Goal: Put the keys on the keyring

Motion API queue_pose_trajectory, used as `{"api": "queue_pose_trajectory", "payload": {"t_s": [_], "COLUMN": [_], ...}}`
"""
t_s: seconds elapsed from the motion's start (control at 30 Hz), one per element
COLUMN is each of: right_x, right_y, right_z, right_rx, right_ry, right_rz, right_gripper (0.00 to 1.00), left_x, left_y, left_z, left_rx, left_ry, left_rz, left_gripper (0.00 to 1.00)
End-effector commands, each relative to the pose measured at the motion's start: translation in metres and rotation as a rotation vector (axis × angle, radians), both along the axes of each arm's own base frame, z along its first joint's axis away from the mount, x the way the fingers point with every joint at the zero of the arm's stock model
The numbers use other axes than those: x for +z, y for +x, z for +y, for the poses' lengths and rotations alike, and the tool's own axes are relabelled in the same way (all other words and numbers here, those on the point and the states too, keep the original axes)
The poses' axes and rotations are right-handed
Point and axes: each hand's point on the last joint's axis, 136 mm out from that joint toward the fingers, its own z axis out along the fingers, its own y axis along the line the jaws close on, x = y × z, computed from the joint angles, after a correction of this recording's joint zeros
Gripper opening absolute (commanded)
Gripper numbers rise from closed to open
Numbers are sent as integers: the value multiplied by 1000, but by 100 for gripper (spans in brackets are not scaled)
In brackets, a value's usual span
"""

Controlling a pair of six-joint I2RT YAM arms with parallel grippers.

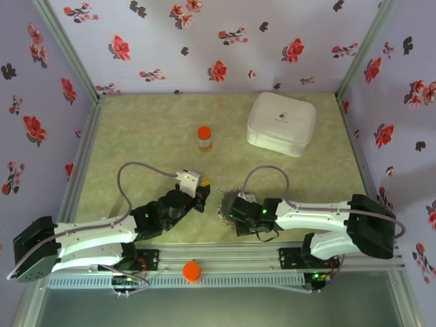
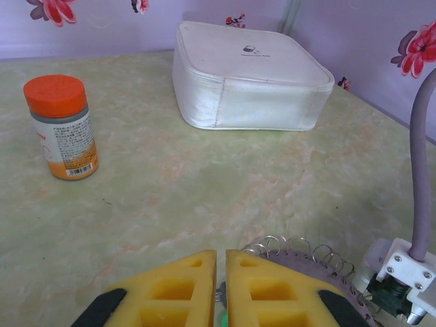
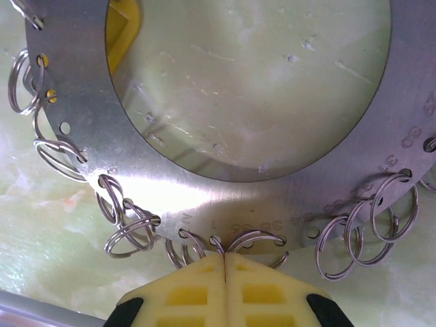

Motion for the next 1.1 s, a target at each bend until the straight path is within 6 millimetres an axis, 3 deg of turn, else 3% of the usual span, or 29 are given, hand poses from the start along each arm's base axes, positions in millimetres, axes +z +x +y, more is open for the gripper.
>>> {"api": "queue_pose_trajectory", "payload": {"t_s": [0.0,0.17,0.37,0.5,0.8,1.07], "right_x": [7,33,53,44,25,16], "right_y": [7,16,24,28,27,25], "right_z": [-4,-4,-4,-9,-1,10], "right_rx": [-9,5,38,68,162,169], "right_ry": [-24,13,48,-31,-143,-125], "right_rz": [-31,-108,-175,-176,-125,-99], "right_gripper": [0,0,0,0,0,0], "left_x": [2,19,35,34,25,21], "left_y": [4,10,15,17,17,16], "left_z": [12,28,31,27,28,29], "left_rx": [35,90,90,85,85,89], "left_ry": [37,90,166,190,204,200], "left_rz": [-37,-129,-214,-221,-194,-187], "left_gripper": [12,14,15,15,13,13]}}
